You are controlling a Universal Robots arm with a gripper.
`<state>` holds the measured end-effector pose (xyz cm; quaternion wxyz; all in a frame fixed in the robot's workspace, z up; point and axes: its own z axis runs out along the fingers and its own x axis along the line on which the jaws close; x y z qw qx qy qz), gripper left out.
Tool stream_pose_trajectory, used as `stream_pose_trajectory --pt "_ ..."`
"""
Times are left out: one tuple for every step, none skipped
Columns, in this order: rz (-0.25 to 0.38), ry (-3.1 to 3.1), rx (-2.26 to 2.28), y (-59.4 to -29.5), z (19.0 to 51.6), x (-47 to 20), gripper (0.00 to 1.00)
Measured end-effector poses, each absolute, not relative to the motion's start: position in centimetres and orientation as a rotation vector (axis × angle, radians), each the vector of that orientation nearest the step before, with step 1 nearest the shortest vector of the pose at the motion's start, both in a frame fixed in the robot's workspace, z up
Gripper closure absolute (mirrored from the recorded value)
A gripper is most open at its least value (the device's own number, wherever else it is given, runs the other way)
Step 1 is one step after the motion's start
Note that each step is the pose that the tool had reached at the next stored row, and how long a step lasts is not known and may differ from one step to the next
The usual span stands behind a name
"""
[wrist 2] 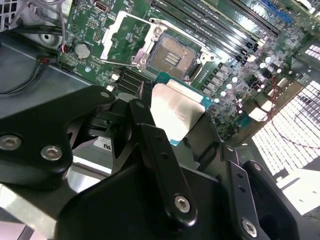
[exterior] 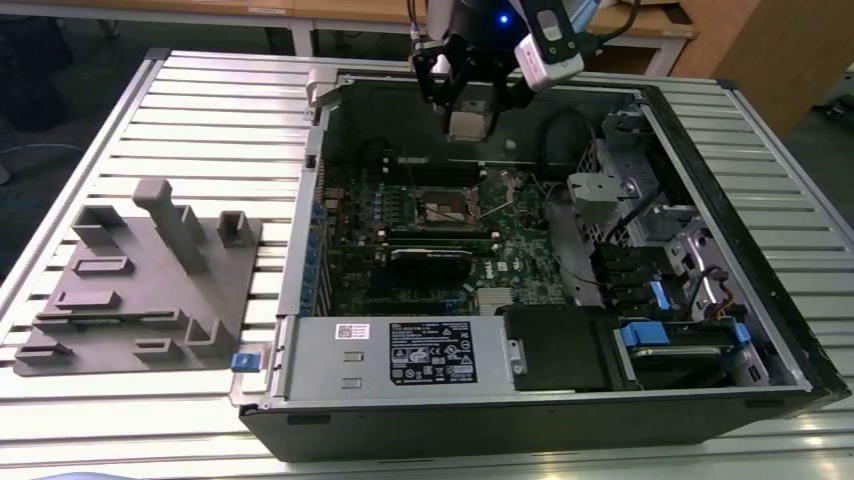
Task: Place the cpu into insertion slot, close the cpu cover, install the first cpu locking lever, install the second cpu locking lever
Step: 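Place the cpu into insertion slot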
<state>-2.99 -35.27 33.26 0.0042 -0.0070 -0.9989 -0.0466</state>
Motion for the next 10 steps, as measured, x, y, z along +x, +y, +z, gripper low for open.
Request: stream_pose_trajectory --pt "-0.146 -3.13 -0.022 -35.27 33.22 -2.99 0.46" --pt "-0.146 -3.13 -0.022 -35.27 33.22 -2.99 0.46" --pt "-0.146 -3.13 -0.022 -35.27 33.23 -2.99 0.46" --pt "-0.146 -3.13 -0.022 -35.27 33.22 -2.99 0.46" --pt "-0.146 -3.13 -0.022 -35.27 33.19 -3.0 0.46" --pt "-0.147 -3.13 -0.022 -35.27 33.1 -3.0 0.46" --pt "-0.146 -3.13 -0.022 -35.27 32.98 -3.01 0.46" --pt "-0.146 -3.13 -0.022 -35.27 32.85 -3.03 0.46" --pt "-0.146 -3.13 -0.022 -35.27 32.73 -3.03 0.46" --pt "-0.146 -3.13 -0.022 -35.27 32.63 -3.04 0.46"
